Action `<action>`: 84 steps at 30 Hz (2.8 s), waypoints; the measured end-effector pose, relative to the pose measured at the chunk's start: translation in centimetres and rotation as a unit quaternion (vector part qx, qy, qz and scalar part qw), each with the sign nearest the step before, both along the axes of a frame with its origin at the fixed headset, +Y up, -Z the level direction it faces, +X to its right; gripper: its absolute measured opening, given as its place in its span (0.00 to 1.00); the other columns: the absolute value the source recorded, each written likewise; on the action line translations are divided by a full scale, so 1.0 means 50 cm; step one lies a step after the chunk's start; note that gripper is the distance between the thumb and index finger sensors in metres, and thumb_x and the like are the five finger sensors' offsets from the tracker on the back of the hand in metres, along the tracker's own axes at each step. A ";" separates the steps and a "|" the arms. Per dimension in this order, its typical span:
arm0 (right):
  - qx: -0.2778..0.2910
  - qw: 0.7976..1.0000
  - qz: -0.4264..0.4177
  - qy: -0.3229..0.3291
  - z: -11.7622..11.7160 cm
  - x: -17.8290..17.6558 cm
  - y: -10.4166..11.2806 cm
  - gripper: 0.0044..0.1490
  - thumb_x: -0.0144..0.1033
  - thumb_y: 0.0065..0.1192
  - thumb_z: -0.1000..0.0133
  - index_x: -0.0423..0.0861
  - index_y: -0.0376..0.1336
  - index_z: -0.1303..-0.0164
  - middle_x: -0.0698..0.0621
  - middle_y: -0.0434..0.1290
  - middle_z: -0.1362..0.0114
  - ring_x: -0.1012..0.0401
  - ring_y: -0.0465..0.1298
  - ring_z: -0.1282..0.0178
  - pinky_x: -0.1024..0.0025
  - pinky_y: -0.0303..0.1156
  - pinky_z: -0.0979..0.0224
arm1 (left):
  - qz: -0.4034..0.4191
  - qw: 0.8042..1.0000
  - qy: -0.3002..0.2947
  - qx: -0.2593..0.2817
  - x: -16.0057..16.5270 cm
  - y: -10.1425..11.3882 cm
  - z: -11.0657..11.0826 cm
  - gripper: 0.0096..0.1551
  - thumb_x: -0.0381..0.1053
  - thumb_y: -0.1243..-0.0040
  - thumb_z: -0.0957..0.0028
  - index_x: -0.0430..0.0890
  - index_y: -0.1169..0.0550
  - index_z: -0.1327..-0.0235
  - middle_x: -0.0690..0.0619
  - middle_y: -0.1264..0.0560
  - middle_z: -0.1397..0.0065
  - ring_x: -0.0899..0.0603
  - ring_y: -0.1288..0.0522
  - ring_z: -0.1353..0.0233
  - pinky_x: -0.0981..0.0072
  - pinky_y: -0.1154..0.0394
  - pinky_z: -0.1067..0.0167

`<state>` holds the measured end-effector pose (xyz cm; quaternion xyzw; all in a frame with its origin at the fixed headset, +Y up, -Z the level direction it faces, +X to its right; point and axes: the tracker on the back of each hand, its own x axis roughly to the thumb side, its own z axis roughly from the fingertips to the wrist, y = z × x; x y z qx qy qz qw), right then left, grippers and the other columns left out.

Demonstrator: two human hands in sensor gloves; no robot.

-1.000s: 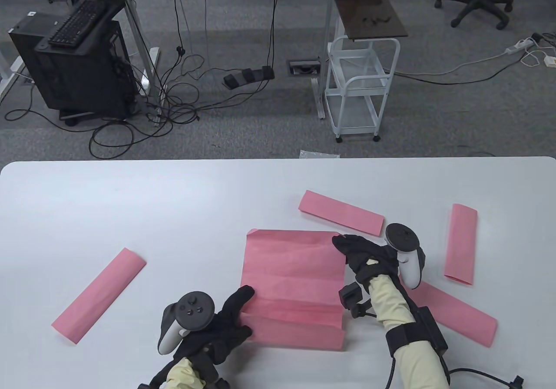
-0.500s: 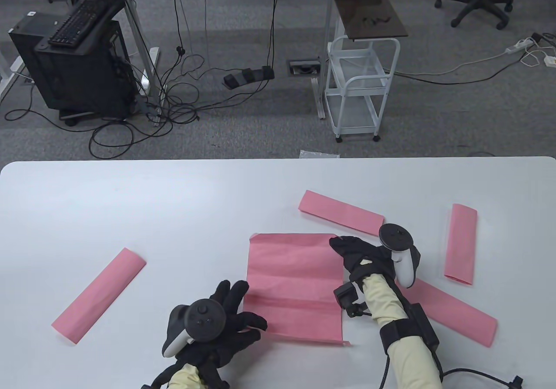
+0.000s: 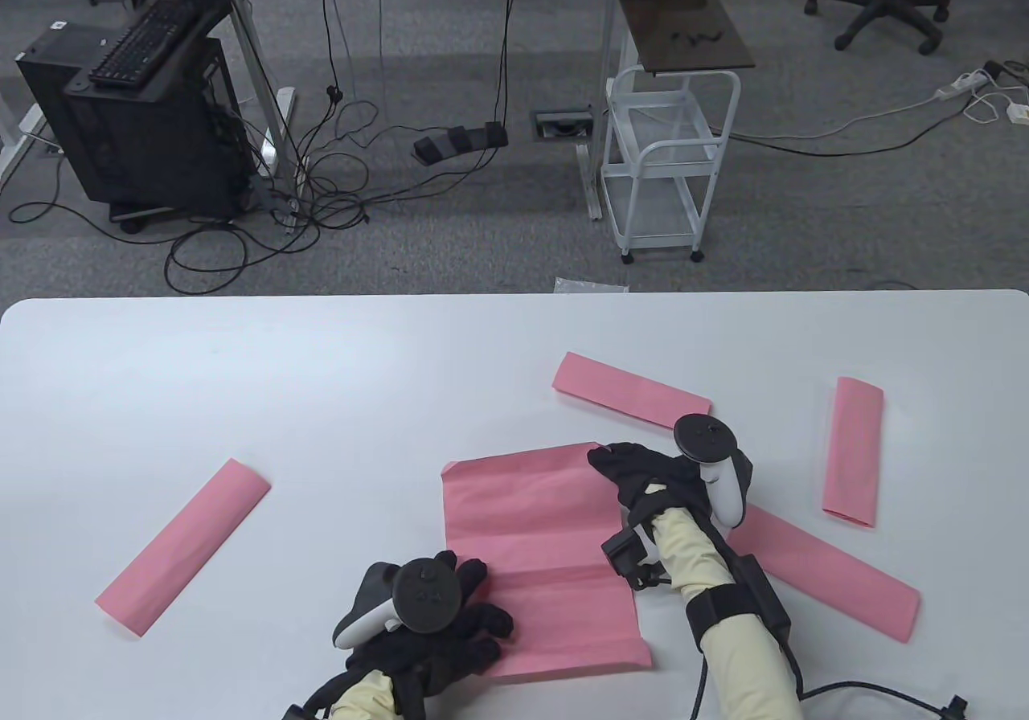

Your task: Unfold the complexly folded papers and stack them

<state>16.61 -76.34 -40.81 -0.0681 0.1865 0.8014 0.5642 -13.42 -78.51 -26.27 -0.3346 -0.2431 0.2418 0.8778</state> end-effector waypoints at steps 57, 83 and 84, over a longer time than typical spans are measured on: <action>0.046 0.828 0.352 0.433 0.218 -0.147 -0.073 0.42 0.56 0.53 0.45 0.73 0.39 0.24 0.70 0.29 0.15 0.68 0.24 0.16 0.53 0.13 0.25 | -0.178 0.984 -0.008 -0.015 0.005 -0.058 0.001 0.58 0.78 0.56 0.55 0.68 0.77 0.34 0.63 0.89 0.30 0.43 0.92 0.30 0.43 0.88 0.40; 0.013 0.847 0.359 0.391 0.104 -0.156 -0.073 0.40 0.58 0.52 0.45 0.75 0.39 0.26 0.74 0.29 0.16 0.68 0.23 0.16 0.53 0.11 0.26 | -0.179 0.984 -0.007 -0.014 0.006 -0.057 0.002 0.58 0.78 0.56 0.55 0.68 0.77 0.34 0.63 0.89 0.30 0.43 0.92 0.30 0.43 0.87 0.40; 0.002 0.861 0.353 0.366 0.080 -0.148 -0.074 0.38 0.57 0.52 0.44 0.77 0.41 0.27 0.76 0.30 0.16 0.71 0.24 0.16 0.54 0.11 0.25 | -0.179 0.984 -0.008 -0.014 0.006 -0.057 0.002 0.58 0.78 0.56 0.55 0.68 0.77 0.34 0.63 0.89 0.30 0.43 0.92 0.30 0.43 0.87 0.40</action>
